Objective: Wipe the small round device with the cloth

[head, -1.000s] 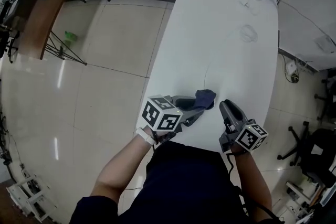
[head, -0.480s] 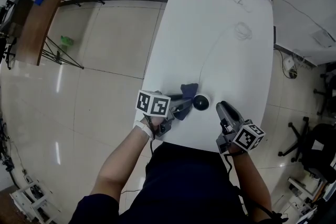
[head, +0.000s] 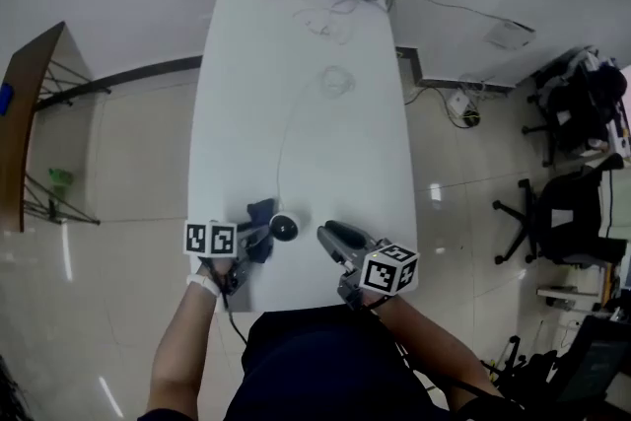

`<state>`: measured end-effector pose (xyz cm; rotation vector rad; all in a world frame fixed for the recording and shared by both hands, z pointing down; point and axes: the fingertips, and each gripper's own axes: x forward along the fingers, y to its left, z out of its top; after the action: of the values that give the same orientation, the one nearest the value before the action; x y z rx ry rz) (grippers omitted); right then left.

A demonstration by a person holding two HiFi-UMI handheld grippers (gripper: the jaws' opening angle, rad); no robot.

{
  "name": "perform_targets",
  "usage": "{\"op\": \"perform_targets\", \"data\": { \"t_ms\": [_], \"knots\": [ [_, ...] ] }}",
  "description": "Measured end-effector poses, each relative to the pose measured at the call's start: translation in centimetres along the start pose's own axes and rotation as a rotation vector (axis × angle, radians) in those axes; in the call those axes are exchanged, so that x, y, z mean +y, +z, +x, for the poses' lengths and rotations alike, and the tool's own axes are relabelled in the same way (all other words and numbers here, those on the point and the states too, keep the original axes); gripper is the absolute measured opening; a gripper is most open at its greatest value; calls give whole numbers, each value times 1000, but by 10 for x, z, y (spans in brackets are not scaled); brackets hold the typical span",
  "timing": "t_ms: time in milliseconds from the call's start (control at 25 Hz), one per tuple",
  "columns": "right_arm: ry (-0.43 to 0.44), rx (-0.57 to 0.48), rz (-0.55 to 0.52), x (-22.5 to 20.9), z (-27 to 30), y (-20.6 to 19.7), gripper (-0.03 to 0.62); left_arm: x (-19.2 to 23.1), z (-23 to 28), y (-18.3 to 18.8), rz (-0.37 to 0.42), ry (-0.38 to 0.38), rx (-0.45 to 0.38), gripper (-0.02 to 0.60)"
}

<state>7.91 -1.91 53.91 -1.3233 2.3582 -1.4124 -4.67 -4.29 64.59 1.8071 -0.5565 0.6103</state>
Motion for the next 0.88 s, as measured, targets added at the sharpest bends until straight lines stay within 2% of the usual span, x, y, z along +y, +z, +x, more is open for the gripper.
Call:
{"op": "perform_targets", "data": {
  "t_ms": [40, 160, 200, 280, 480, 560, 720, 880],
  "knots": [
    [-7, -17, -2, 2, -6, 6, 116, -3, 0, 7, 26, -2, 0, 138],
    [-48, -65, -11, -15, -25, 13, 115, -18, -1, 27, 46, -85, -25, 140],
    [-61, -77, -6, -20, -31, 11, 115, -24, -8, 36, 89, -99, -36, 140],
    [-82, -90, 9, -28, -43, 8, 115, -43, -25, 50, 244, -96, -35, 140],
    [-110, -124, 43, -47, -56, 11, 112, -106, -43, 62, 748, -23, 72, 140],
    [-110, -128, 56, -50, -57, 6, 112, -123, -41, 55, 873, -17, 136, 141],
    [-91, -118, 59, -47, -54, -5, 112, -132, -33, 38, 951, -44, 205, 141],
    [-93, -128, 45, -56, -81, -11, 112, -124, 5, 43, 1037, -53, 179, 141]
  ]
}}
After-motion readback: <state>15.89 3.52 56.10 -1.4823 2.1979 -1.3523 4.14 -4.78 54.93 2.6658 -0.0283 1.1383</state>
